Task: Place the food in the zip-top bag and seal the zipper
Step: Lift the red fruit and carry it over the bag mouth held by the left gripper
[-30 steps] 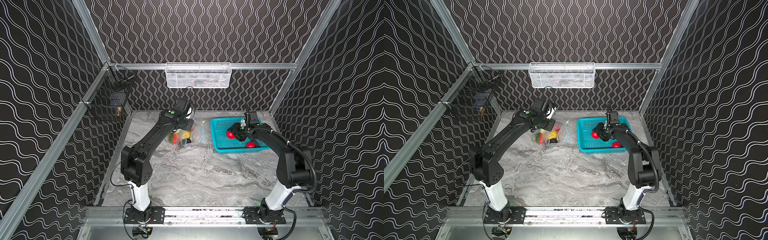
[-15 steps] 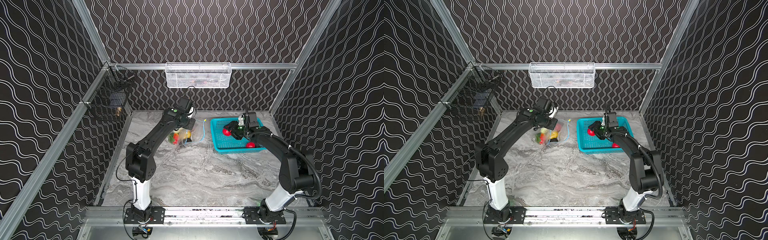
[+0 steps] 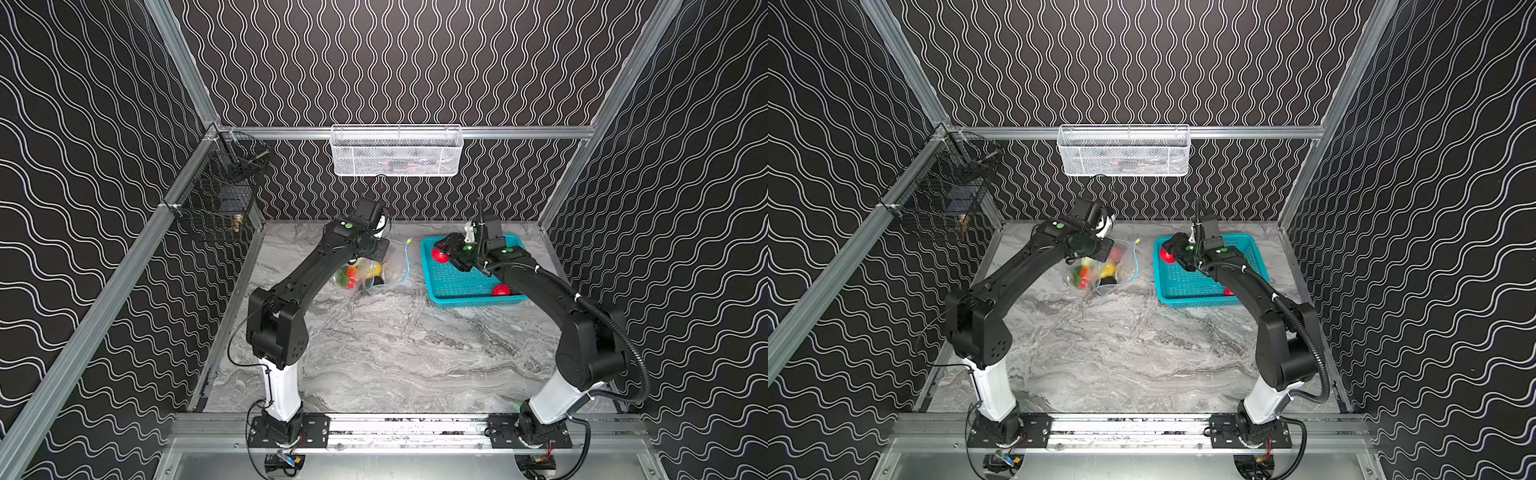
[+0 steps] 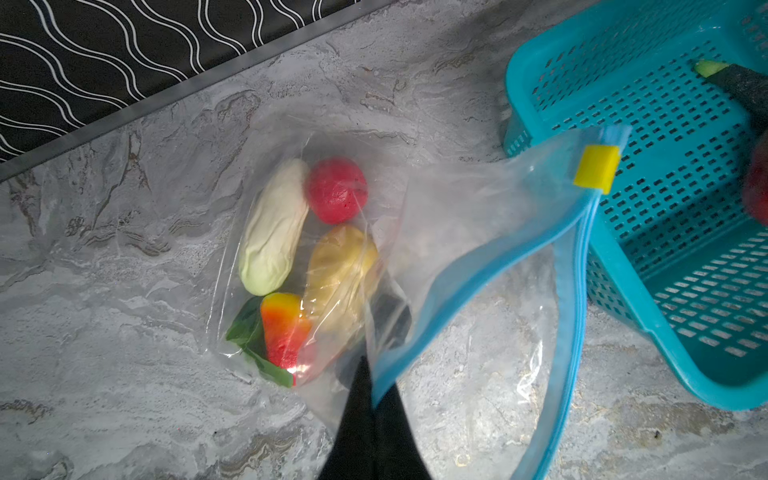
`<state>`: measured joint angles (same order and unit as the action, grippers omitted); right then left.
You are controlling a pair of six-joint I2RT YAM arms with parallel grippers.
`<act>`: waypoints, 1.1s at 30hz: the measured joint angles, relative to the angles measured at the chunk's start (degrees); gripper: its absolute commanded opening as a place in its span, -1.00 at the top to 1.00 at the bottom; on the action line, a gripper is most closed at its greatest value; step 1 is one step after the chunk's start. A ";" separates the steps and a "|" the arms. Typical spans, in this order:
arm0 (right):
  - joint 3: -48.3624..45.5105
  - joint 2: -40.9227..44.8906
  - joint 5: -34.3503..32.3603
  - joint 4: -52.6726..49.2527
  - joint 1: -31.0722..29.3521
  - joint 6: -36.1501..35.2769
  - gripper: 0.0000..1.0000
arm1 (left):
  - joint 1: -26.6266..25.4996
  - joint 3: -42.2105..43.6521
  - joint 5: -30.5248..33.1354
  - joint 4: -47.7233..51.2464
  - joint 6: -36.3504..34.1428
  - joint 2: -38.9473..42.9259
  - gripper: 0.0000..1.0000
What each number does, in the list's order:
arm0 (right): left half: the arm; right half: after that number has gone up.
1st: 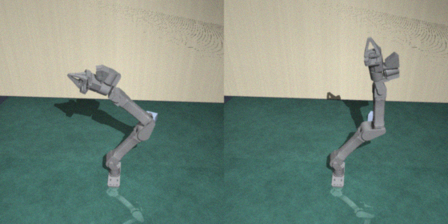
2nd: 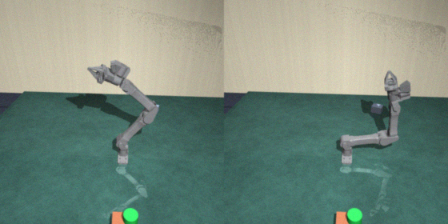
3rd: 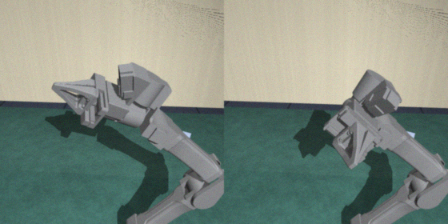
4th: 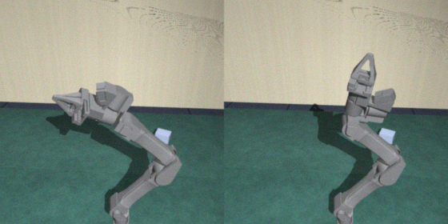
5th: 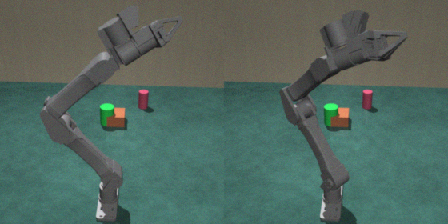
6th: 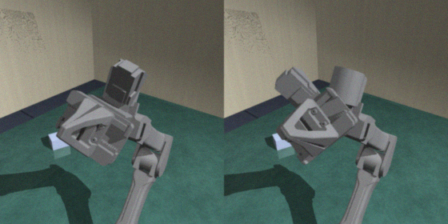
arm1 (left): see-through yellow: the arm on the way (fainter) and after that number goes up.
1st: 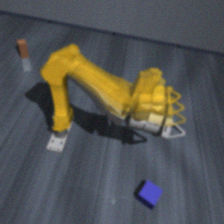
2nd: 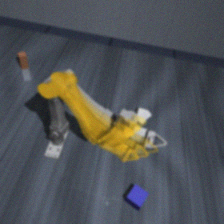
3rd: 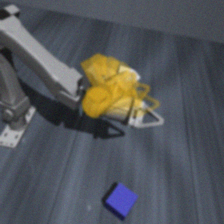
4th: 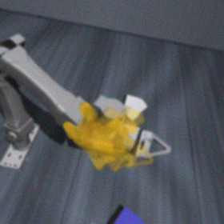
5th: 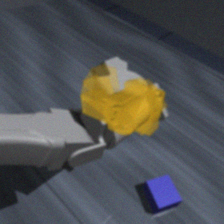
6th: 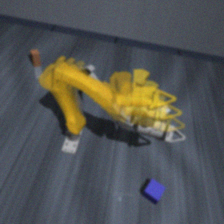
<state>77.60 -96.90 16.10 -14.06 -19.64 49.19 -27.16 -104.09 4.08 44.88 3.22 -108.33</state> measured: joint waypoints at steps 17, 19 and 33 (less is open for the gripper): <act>6.23 -2.16 -0.48 0.96 -7.72 3.37 0.09 | 0.04 -1.27 -3.23 0.96 1.07 0.50 1.00; 6.08 -2.01 -0.87 1.20 -7.96 3.78 0.11 | 0.04 -1.29 -3.26 1.22 1.25 0.46 1.00; 8.13 -4.07 -2.54 1.57 -12.52 4.17 0.11 | 0.09 -2.08 -6.43 2.16 1.46 0.81 1.00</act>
<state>85.73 -100.97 13.56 -12.49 -32.16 53.36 -27.07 -106.17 -2.35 47.05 4.69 -107.53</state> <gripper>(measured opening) 0.586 0.048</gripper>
